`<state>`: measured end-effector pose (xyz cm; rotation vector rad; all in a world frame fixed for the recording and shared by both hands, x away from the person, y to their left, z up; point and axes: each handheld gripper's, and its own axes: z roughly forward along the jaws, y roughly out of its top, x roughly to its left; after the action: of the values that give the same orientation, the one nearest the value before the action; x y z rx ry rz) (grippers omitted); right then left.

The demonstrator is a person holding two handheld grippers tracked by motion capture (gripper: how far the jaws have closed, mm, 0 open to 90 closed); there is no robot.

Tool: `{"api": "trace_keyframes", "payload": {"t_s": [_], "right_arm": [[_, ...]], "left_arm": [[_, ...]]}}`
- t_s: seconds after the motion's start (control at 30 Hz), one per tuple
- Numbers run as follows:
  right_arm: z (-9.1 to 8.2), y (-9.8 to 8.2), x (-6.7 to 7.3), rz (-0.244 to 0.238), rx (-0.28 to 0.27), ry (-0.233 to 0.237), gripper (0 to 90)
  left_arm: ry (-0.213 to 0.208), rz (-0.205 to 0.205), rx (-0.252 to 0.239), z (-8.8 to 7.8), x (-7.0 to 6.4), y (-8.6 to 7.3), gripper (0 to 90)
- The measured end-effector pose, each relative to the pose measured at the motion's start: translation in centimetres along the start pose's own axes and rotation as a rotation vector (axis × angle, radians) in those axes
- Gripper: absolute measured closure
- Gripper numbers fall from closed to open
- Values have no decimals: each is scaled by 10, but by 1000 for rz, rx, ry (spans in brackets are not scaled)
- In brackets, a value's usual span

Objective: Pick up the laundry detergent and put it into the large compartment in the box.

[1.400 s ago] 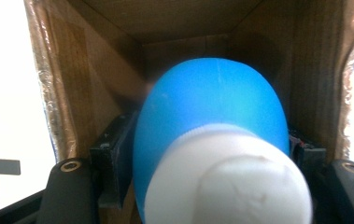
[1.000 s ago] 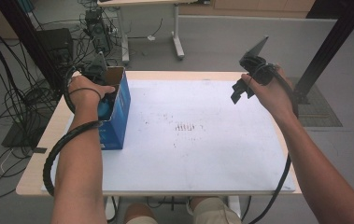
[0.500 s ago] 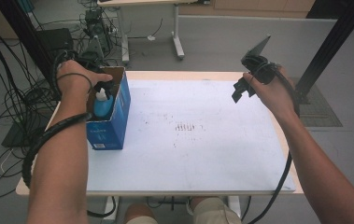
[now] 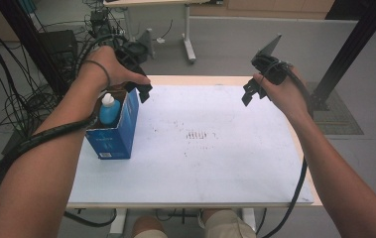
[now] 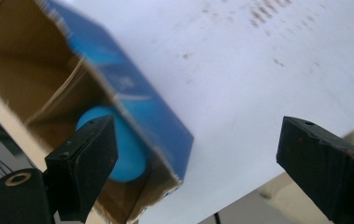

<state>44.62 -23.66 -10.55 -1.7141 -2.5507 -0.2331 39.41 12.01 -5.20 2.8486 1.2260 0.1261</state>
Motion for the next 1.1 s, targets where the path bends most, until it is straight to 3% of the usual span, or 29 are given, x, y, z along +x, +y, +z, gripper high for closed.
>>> {"api": "trace_keyframes", "payload": {"t_s": [0.23, 0.43, 0.63, 1.1], "right_arm": [[1, 1, -9, 25, 6, 15, 64], [4, 2, -12, 23, 8, 32, 66], [6, 4, -11, 25, 14, 26, 66], [5, 3, -8, 19, 16, 25, 66]], "left_arm": [[-29, 218, -16, -2, -40, 20, 124], [-32, 328, -6, 0, -67, 34, 134], [-52, 377, -24, 0, -79, 38, 128], [-63, 410, -3, 1, -86, 45, 118]]}}
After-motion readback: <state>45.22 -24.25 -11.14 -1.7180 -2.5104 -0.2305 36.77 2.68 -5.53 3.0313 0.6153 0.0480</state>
